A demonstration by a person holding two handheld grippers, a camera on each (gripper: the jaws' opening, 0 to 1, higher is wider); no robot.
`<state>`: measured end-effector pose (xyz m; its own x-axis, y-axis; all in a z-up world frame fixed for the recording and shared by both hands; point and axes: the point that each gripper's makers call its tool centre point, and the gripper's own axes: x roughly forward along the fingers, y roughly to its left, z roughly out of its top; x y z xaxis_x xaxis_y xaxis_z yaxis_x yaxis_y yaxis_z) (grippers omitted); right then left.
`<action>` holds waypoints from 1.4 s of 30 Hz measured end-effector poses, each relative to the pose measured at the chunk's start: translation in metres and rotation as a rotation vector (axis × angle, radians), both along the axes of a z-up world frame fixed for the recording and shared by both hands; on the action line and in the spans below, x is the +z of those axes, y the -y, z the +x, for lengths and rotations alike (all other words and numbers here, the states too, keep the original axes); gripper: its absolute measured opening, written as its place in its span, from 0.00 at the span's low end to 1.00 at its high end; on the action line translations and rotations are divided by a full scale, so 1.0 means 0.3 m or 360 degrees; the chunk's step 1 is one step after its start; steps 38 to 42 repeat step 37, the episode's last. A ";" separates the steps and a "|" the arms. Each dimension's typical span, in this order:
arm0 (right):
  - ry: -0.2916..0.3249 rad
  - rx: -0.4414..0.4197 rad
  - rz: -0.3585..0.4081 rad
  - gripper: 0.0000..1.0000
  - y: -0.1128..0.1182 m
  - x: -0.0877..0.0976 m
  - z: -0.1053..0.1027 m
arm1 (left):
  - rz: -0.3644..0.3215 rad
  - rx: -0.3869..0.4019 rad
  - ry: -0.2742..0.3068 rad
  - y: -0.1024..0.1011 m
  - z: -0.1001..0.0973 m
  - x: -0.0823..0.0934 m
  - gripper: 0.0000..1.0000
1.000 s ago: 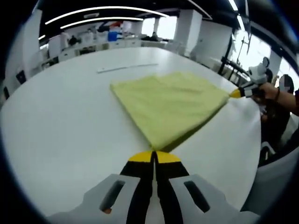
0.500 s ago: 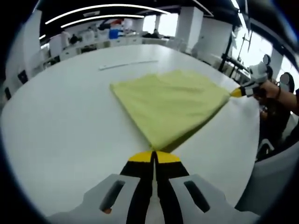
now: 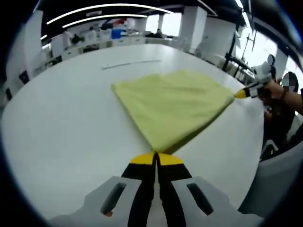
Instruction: Fold the garment on the visible template until the final outline fits inside the template.
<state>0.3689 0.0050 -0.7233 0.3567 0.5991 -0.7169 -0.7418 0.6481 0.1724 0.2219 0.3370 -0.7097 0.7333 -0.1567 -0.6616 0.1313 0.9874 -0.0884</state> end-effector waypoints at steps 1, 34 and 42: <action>-0.0009 -0.0013 0.0003 0.01 0.000 -0.001 0.001 | 0.0000 0.0000 0.0000 0.001 0.000 0.000 0.00; 0.0113 0.0060 0.0227 0.94 -0.054 0.328 -0.169 | -0.0160 0.0176 0.0231 0.055 -0.120 0.266 0.83; 0.0115 0.0061 0.0248 0.97 -0.048 0.344 -0.191 | -0.0156 0.0173 0.0233 0.067 -0.146 0.280 0.86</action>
